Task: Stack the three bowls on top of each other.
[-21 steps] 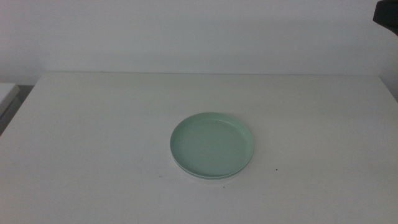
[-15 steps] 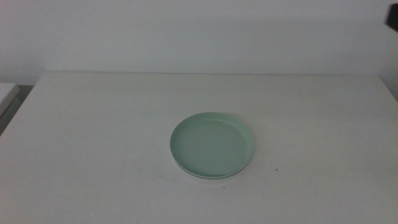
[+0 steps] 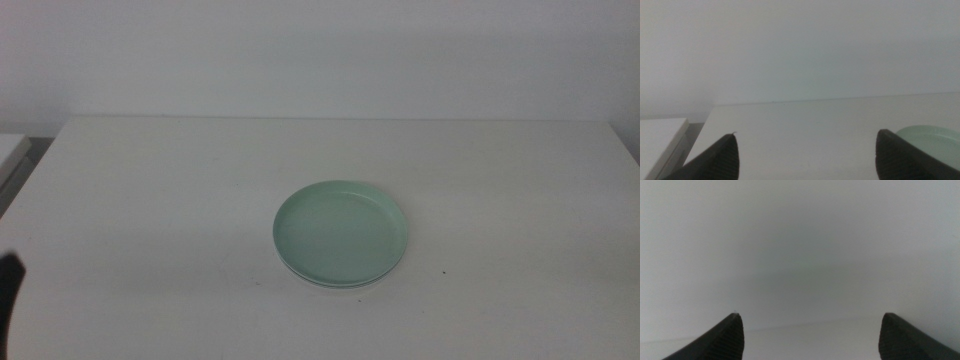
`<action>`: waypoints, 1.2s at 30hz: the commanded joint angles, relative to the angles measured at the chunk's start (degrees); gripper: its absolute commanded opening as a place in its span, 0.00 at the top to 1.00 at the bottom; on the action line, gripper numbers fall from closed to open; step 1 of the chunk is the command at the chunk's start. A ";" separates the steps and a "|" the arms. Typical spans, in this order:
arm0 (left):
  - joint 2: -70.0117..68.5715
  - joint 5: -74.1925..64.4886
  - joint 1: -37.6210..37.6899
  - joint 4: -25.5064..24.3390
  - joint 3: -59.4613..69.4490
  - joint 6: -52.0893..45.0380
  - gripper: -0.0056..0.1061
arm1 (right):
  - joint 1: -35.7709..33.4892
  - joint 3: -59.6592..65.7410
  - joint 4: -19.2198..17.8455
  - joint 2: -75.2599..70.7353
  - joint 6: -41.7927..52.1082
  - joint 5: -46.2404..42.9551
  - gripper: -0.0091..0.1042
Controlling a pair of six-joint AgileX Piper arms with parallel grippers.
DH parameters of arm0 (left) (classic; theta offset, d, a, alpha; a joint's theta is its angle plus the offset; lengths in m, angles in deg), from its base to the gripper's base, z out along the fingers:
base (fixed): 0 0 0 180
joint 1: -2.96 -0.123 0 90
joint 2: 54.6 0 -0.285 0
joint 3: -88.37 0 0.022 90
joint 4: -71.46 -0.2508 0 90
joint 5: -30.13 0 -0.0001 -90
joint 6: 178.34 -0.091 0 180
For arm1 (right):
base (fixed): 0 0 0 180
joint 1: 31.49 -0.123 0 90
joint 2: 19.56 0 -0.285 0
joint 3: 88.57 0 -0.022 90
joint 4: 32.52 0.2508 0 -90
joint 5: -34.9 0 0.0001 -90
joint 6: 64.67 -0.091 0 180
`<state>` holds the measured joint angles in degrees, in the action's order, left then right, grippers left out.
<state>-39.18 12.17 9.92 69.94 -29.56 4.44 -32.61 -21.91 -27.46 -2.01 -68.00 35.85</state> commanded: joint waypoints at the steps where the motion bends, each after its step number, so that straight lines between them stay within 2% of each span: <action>1: -6.40 0.05 0.05 0.43 4.03 0.56 0.11 | 2.83 3.36 -0.63 -4.99 0.13 3.31 0.10; 5: -7.63 1.04 0.05 0.43 8.26 0.56 0.11 | 4.57 6.52 -1.89 -9.76 0.13 11.69 0.10; 11: -7.63 4.88 0.05 0.65 11.57 0.56 0.11 | 4.57 10.56 -2.31 -9.76 0.13 5.99 0.10; 15: -7.63 6.67 -0.04 0.52 14.27 0.56 0.11 | 4.57 10.56 -5.06 -9.76 0.13 7.50 0.10; 36: -7.63 7.07 -1.24 -0.18 15.15 0.56 0.11 | 4.57 10.56 -5.06 -9.76 0.13 6.62 0.10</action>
<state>-46.66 18.47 8.86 70.02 -14.38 4.44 -28.26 -11.57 -31.73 -11.51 -68.00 43.33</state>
